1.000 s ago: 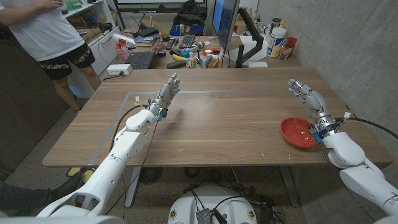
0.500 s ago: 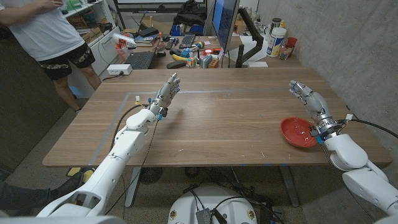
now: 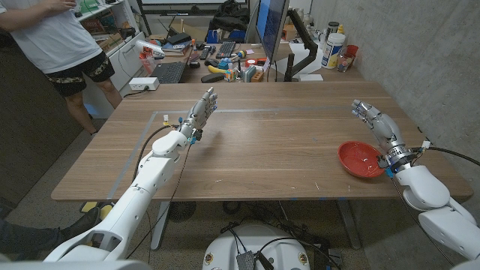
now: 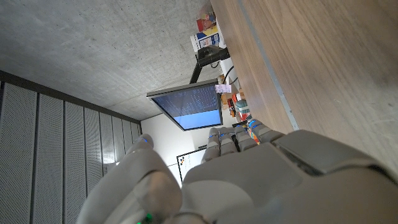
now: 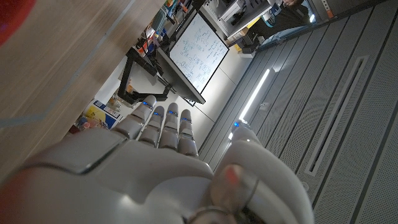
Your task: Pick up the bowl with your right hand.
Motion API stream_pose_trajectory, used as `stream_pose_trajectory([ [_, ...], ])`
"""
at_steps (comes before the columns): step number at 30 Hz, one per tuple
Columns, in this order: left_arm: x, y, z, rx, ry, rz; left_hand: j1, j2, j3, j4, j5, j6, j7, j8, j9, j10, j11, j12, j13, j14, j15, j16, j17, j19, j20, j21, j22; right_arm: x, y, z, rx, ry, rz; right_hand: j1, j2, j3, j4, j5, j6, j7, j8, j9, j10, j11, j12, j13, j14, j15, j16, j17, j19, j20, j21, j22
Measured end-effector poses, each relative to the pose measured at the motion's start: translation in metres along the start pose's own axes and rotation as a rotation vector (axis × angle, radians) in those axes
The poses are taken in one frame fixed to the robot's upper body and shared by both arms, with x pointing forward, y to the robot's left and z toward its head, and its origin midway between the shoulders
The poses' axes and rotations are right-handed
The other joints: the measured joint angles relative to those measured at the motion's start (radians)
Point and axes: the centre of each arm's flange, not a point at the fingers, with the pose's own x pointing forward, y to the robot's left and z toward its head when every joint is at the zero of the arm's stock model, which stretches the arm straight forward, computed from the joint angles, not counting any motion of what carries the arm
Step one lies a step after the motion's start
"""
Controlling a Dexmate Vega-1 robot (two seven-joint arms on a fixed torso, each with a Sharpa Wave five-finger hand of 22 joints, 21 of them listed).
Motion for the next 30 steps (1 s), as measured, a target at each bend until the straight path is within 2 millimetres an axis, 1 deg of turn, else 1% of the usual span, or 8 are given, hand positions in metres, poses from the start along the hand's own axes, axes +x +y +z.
stream_pose_trajectory([
  [11, -0.002, -0.001, 0.001, 0.005, 0.001, 0.002, 0.0, 0.0, 0.0, 0.0, 0.0, 0.0, 0.0, 0.0, 0.0, 0.0, 0.0, 0.0, 0.0, 0.0, 0.0, 0.0, 0.0, 0.0, 0.0, 0.0, 0.0, -0.008, -0.004, 0.001, -0.017, 0.004, -0.01, 0.002, 0.002, 0.0, 0.0, 0.0, 0.0, 0.0, 0.0, 0.005, 0.0, 0.0, 0.0, 0.0, 0.0, 0.0, 0.0, 0.0, 0.0, 0.0, 0.0, 0.0],
  [13, -0.002, -0.001, 0.001, 0.006, 0.0, 0.003, 0.0, 0.0, 0.0, 0.0, 0.0, 0.005, -0.005, 0.0, 0.0, 0.0, 0.0, 0.0, 0.0, 0.0, 0.0, 0.0, 0.0, 0.0, 0.0, 0.0, 0.0, -0.01, -0.004, 0.001, -0.02, 0.005, -0.013, 0.001, 0.002, -0.003, -0.003, 0.0, 0.0, 0.0, 0.0, 0.005, 0.0, 0.0, 0.0, 0.0, 0.0, 0.0, 0.0, 0.0, 0.0, 0.0, 0.0, 0.0],
  [30, -0.002, -0.004, 0.004, 0.009, -0.005, 0.005, 0.005, 0.005, -0.004, -0.004, 0.0, 0.005, -0.005, 0.0, 0.0, 0.0, 0.0, 0.0, 0.0, 0.0, 0.0, 0.0, 0.0, 0.0, 0.0, 0.0, 0.0, -0.022, -0.01, 0.005, -0.051, -0.002, -0.026, 0.001, 0.001, -0.003, -0.003, 0.0, 0.0, 0.0, 0.0, 0.005, 0.0, 0.0, 0.0, 0.0, 0.0, 0.0, 0.0, 0.0, 0.0, 0.0, 0.0, 0.0],
])
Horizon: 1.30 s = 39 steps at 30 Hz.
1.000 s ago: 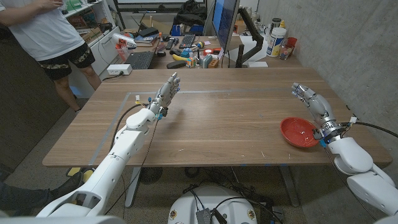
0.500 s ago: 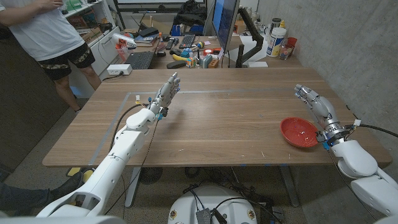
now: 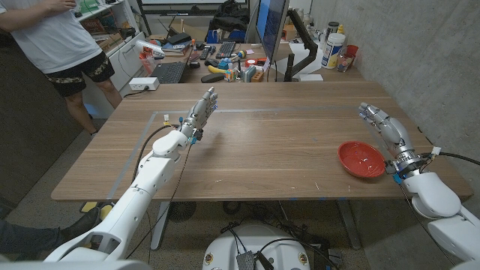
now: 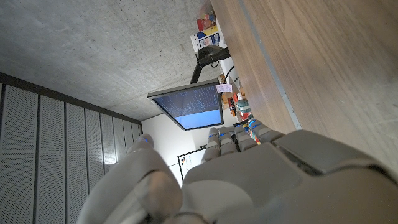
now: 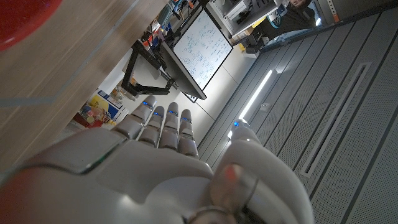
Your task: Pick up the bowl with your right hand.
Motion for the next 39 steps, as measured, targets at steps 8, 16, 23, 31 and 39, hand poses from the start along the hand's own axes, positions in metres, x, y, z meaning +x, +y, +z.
stream_pose_trajectory([
  [8, 0.0, -0.001, 0.001, 0.0, -0.003, 0.004, 0.0, 0.0, 0.0, 0.0, 0.0, 0.0, 0.0, 0.0, 0.0, 0.0, 0.0, 0.0, 0.0, 0.0, 0.0, 0.0, 0.0, 0.0, 0.0, 0.0, 0.0, -0.007, -0.004, 0.002, -0.014, -0.001, -0.006, 0.0, 0.0, 0.004, -0.004, 0.0, 0.0, 0.0, 0.0, 0.0, 0.0, 0.0, 0.0, 0.0, 0.0, 0.0, 0.0, 0.0, 0.0, 0.0, 0.0, 0.0],
  [16, -0.002, -0.003, 0.001, -0.001, -0.005, 0.006, 0.0, 0.0, 0.0, 0.0, 0.0, 0.0, 0.0, 0.0, 0.0, 0.005, -0.005, 0.0, 0.0, 0.0, 0.0, 0.0, 0.0, 0.0, 0.0, 0.0, 0.0, -0.011, -0.006, 0.005, -0.032, -0.008, -0.008, 0.0, 0.0, 0.004, -0.004, 0.0, 0.0, 0.0, 0.0, 0.0, 0.0, 0.0, 0.0, 0.0, 0.004, -0.004, 0.0, 0.0, 0.0, 0.0, 0.0, 0.0],
  [23, -0.005, -0.004, 0.001, 0.0, -0.011, 0.008, 0.0, 0.0, 0.0, 0.0, 0.0, 0.0, 0.0, 0.0, 0.0, 0.005, -0.005, 0.0, 0.0, 0.0, 0.0, 0.0, 0.0, 0.0, 0.0, 0.0, 0.0, -0.016, -0.009, 0.009, -0.049, -0.018, -0.011, 0.0, 0.0, 0.0, -0.008, 0.0, 0.0, 0.0, 0.0, 0.0, 0.0, 0.0, 0.0, 0.0, 0.004, -0.004, 0.0, 0.0, 0.0, 0.0, 0.0, 0.0],
  [31, -0.008, -0.003, 0.002, -0.001, -0.013, 0.014, 0.0, 0.0, -0.004, 0.004, 0.0, 0.0, 0.0, 0.0, 0.0, 0.005, -0.005, 0.0, 0.0, 0.005, -0.005, 0.0, 0.0, 0.0, 0.0, 0.0, 0.0, -0.02, -0.01, 0.013, -0.066, -0.024, -0.01, 0.0, 0.0, 0.0, -0.008, 0.0, 0.004, -0.004, 0.0, 0.0, 0.005, -0.006, 0.0, 0.0, 0.004, -0.004, 0.0, 0.0, 0.0, 0.0, 0.0, 0.0],
  [39, -0.01, -0.001, 0.002, -0.001, -0.014, 0.017, 0.004, 0.004, -0.005, 0.004, 0.0, 0.0, 0.0, 0.0, 0.0, 0.005, -0.005, 0.0, 0.0, 0.005, -0.005, 0.0, 0.0, 0.0, 0.0, 0.0, 0.0, -0.024, -0.009, 0.016, -0.084, -0.03, -0.006, 0.0, 0.0, 0.0, -0.008, 0.002, 0.004, -0.004, 0.0, 0.0, 0.005, -0.006, 0.0, 0.0, 0.004, -0.003, -0.003, 0.0, 0.0, 0.0, 0.0, 0.0],
])
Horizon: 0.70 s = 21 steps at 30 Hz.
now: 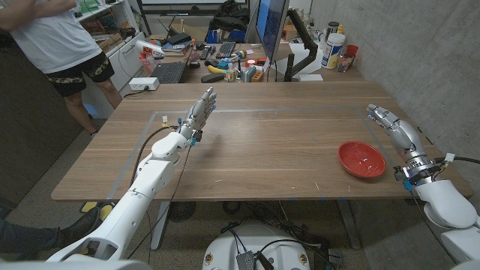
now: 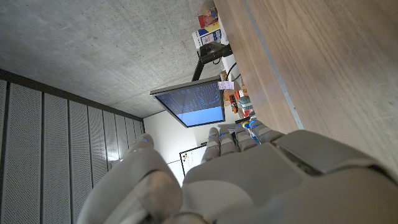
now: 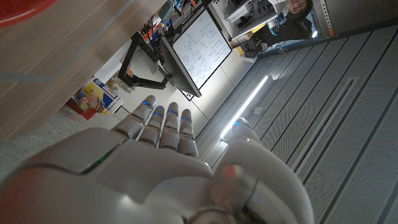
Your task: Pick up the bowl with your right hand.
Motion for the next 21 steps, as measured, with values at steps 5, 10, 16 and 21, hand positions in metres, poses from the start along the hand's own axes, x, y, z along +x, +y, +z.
stream_pose_trajectory([
  [5, -0.001, 0.001, 0.0, -0.001, 0.0, 0.002, 0.0, 0.0, -0.003, -0.003, 0.0, 0.0, 0.0, 0.0, 0.0, 0.0, 0.0, 0.0, 0.0, 0.0, 0.0, 0.0, 0.0, 0.0, 0.0, 0.0, 0.0, -0.002, 0.0, 0.001, -0.009, 0.001, -0.002, 0.0, 0.0, 0.003, -0.003, 0.005, 0.0, 0.0, 0.0, 0.0, 0.0, 0.0, 0.0, 0.0, 0.0, 0.0, -0.001, 0.0, 0.0, 0.0, 0.0, 0.0],
  [10, -0.001, 0.002, 0.0, -0.001, -0.001, 0.005, 0.0, 0.0, -0.003, -0.003, 0.0, 0.0, 0.0, 0.0, 0.0, 0.0, 0.0, 0.0, 0.0, 0.0, 0.0, 0.0, 0.0, 0.0, 0.0, 0.0, 0.0, -0.005, 0.001, 0.002, -0.018, 0.003, -0.004, 0.0, 0.0, 0.003, -0.003, 0.005, 0.0, 0.0, 0.0, 0.0, -0.002, 0.002, 0.0, 0.0, 0.0, 0.0, -0.001, 0.0, 0.0, 0.0, 0.0, 0.0],
  [16, -0.001, 0.004, -0.001, -0.003, 0.002, 0.008, 0.0, 0.0, -0.003, -0.003, 0.0, 0.0, 0.0, 0.0, 0.0, 0.0, 0.0, 0.0, 0.0, 0.0, 0.0, 0.0, 0.0, 0.0, 0.0, 0.0, 0.0, -0.008, 0.001, 0.004, -0.031, 0.005, -0.003, 0.009, -0.002, 0.003, -0.003, 0.005, 0.0, 0.0, 0.0, 0.0, -0.002, 0.002, 0.0, 0.0, 0.0, 0.0, -0.001, 0.0, 0.0, 0.0, 0.0, 0.0],
  [21, -0.001, 0.005, -0.003, -0.003, 0.005, 0.01, 0.0, 0.0, -0.003, -0.003, 0.0, 0.0, 0.0, 0.0, 0.0, 0.0, 0.0, 0.0, 0.0, 0.0, 0.0, 0.0, 0.0, 0.0, 0.0, 0.0, 0.0, -0.011, 0.0, 0.006, -0.048, 0.008, 0.0, 0.009, -0.001, 0.007, -0.007, 0.005, 0.0, 0.0, 0.0, 0.0, -0.002, 0.002, 0.0, 0.0, 0.0, 0.0, -0.001, 0.0, 0.0, 0.0, 0.0, 0.0],
])
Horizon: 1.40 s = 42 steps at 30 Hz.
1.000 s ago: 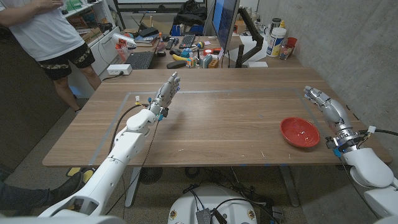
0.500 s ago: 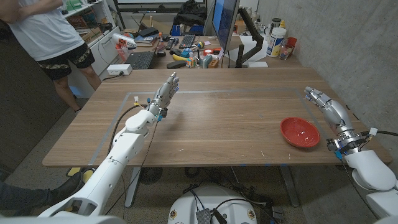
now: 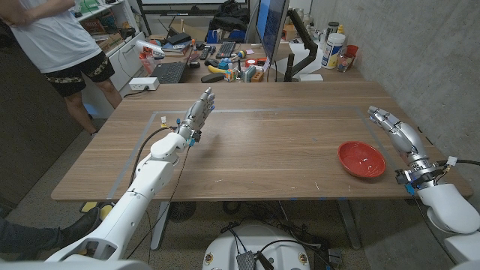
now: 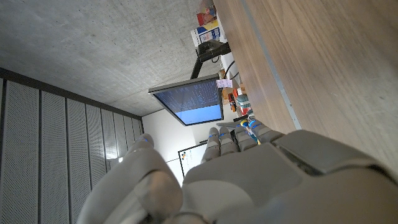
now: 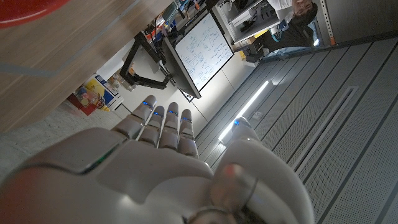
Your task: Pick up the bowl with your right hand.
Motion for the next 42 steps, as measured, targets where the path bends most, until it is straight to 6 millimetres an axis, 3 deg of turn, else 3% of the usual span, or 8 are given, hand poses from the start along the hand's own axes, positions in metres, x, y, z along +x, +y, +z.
stream_pose_trajectory([
  [42, 0.005, -0.002, 0.002, -0.007, -0.015, 0.004, 0.004, 0.004, -0.007, 0.002, 0.0, 0.004, 0.004, 0.0, 0.0, 0.0, 0.0, 0.0, 0.0, 0.0, 0.0, 0.0, 0.0, 0.0, 0.0, 0.0, 0.0, -0.034, 0.004, 0.011, -0.108, -0.016, -0.011, 0.005, 0.005, 0.0, -0.008, 0.0, 0.009, -0.009, 0.0, 0.0, 0.004, -0.004, 0.0, 0.0, 0.004, -0.004, 0.0, 0.0, 0.0, 0.0, 0.0, 0.0],
])
